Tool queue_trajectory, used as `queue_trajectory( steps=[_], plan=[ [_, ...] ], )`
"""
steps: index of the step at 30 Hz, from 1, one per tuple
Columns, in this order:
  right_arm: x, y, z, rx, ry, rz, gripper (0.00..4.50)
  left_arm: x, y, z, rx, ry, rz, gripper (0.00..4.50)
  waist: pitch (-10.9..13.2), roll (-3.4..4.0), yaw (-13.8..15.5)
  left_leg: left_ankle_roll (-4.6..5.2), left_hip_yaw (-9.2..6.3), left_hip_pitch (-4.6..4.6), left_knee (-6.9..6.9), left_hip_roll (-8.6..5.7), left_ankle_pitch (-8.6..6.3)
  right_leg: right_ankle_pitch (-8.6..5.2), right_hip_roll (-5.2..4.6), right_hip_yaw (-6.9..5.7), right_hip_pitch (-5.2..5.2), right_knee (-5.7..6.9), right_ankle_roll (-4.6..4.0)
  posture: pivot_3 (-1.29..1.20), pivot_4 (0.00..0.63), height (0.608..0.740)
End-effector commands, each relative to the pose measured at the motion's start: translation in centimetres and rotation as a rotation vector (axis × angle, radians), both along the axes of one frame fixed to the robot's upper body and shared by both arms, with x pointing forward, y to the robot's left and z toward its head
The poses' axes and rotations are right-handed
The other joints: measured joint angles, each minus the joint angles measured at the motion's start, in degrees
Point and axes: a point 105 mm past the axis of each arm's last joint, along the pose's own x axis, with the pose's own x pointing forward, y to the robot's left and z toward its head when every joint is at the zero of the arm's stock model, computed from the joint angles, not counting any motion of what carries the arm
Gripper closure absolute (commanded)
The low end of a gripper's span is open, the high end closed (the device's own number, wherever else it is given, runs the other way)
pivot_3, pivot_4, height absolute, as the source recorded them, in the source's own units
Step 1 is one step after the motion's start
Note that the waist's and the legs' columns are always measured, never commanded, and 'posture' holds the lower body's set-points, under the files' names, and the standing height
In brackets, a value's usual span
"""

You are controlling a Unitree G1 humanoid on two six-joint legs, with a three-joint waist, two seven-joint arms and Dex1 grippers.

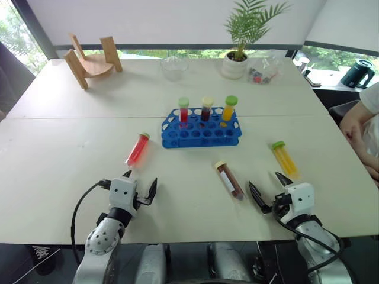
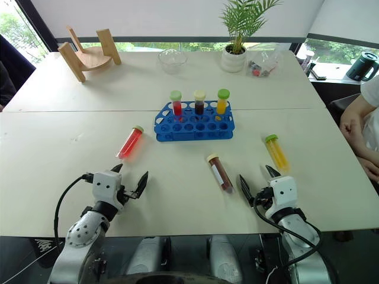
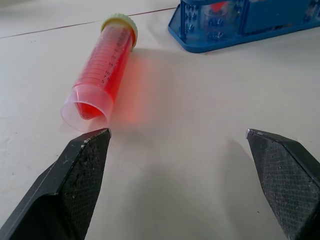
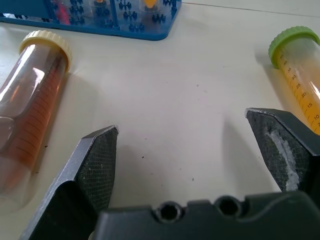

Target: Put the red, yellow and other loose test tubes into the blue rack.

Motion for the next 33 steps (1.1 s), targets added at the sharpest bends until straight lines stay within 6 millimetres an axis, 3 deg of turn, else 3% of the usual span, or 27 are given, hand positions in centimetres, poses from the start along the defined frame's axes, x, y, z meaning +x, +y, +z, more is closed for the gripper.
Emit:
queue_trajectory(
  steps=[1, 6, 10, 14, 19, 24, 33],
  plan=[
    [0.1, -0.4, 1.7, -0.024, -0.050, 0.014, 0.00, -0.1, -0.2, 1.7, 0.004, -0.061, -0.017, 0.03, 0.00, 0.00, 0.00, 0.00, 0.00, 0.00, 0.00, 0.00, 0.00, 0.00, 0.00, 0.00, 0.00, 0.00, 0.00, 0.00, 0.150, 0.740],
    [0.5, -0.3, 4.1, -0.081, -0.045, 0.076, 0.00, -0.2, -0.1, 4.2, 0.024, -0.086, -0.133, 0.03, 0.00, 0.01, 0.00, 0.00, -0.01, -0.03, 0.00, 0.01, 0.00, 0.00, 0.00, 0.00, -0.03, 0.01, 0.00, 0.00, 0.150, 0.740],
    [1.9, -0.6, 7.7, -0.160, 0.018, 0.125, 0.00, -0.6, -0.6, 7.8, -0.008, -0.056, -0.388, 0.03, 0.03, 0.03, -0.21, 0.00, 0.00, -0.02, 0.02, 0.02, 0.00, 0.01, 0.01, 0.00, -0.05, 0.04, -0.02, 0.00, 0.150, 0.740],
    [3.9, -1.4, 10.8, -0.161, 0.222, 0.125, 0.00, -0.1, -0.4, 11.3, 0.019, 0.010, -0.658, 0.03, 0.05, 0.06, -0.11, 0.01, -0.01, 0.00, 0.11, 0.02, 0.01, 0.04, 0.02, -0.01, -0.04, 0.08, -0.07, 0.00, 0.150, 0.740],
    [5.7, -2.7, 12.9, -0.132, 0.515, 0.090, 0.00, 0.1, -0.4, 14.4, 0.080, 0.068, -0.919, 0.03, 0.14, 0.04, -0.11, 0.03, 0.00, -0.26, -0.03, -0.02, 0.00, 0.03, 0.01, -0.04, -0.31, -0.01, -0.06, 0.00, 0.150, 0.740],
    [8.4, -4.5, 12.9, -0.085, 0.727, -0.037, 0.00, 0.3, -0.6, 16.6, 0.117, 0.093, -1.085, 0.03, 0.18, 0.02, -0.35, 0.11, 0.07, -0.41, -0.09, -0.02, -0.05, 0.04, 0.02, -0.03, -0.51, -0.04, -0.04, 0.00, 0.150, 0.740],
    [10.6, -6.0, 10.2, -0.136, 0.849, -0.064, 0.00, 0.6, -0.8, 17.3, 0.166, 0.071, -1.111, 0.03, 0.25, 0.08, -0.36, 0.24, 0.13, -0.53, -0.12, -0.01, -0.12, 0.11, 0.03, -0.02, -0.67, -0.01, 0.30, 0.00, 0.150, 0.740]
  ],
)
